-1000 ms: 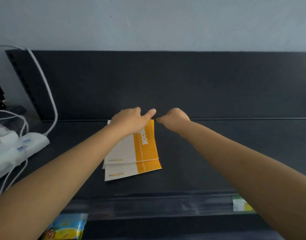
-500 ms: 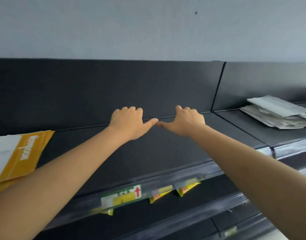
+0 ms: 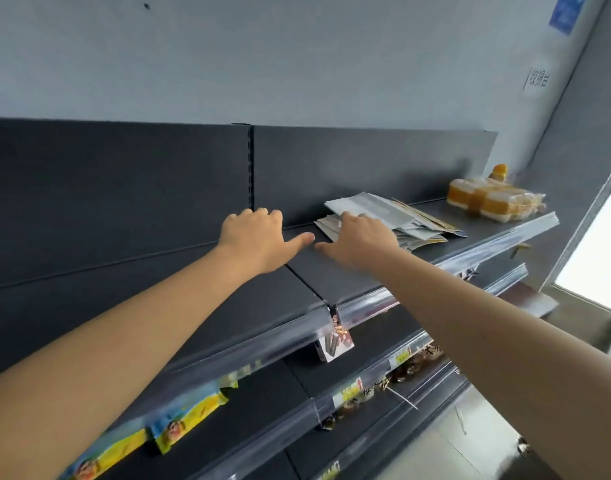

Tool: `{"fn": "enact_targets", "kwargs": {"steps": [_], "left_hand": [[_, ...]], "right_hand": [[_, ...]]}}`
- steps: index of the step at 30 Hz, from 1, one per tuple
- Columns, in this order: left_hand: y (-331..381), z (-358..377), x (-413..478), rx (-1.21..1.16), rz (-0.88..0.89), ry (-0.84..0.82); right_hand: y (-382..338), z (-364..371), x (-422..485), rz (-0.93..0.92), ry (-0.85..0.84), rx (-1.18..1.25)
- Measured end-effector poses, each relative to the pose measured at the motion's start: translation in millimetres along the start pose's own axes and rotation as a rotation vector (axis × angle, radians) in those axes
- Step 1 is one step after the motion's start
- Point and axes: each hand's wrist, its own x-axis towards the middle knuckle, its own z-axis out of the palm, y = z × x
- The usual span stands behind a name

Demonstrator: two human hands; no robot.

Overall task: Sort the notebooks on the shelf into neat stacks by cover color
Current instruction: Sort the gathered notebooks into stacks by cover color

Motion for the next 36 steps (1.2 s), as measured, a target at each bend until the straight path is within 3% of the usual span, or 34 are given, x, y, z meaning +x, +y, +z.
{"fn": "enact_targets", "kwargs": {"steps": [18, 25, 31, 33, 36], "left_hand": [[163, 51, 230, -0.082, 0.018, -0.021], [212, 71, 291, -0.205, -0.005, -0.094], [244, 95, 335, -0.103, -0.088, -0.149], [245, 103, 347, -0.074, -0.152, -0.179], [242, 110, 360, -0.035, -0.250, -0.217]], "right_hand": [[201, 29, 184, 0.102, -0.063, -0.044], [276, 45, 245, 0.221, -0.136, 0.064], [330, 58, 300, 0.339, -0.374, 0.333], [344, 56, 321, 0.308, -0.438, 0.456], [362, 56, 342, 0.197, -0.506, 0.393]]}}
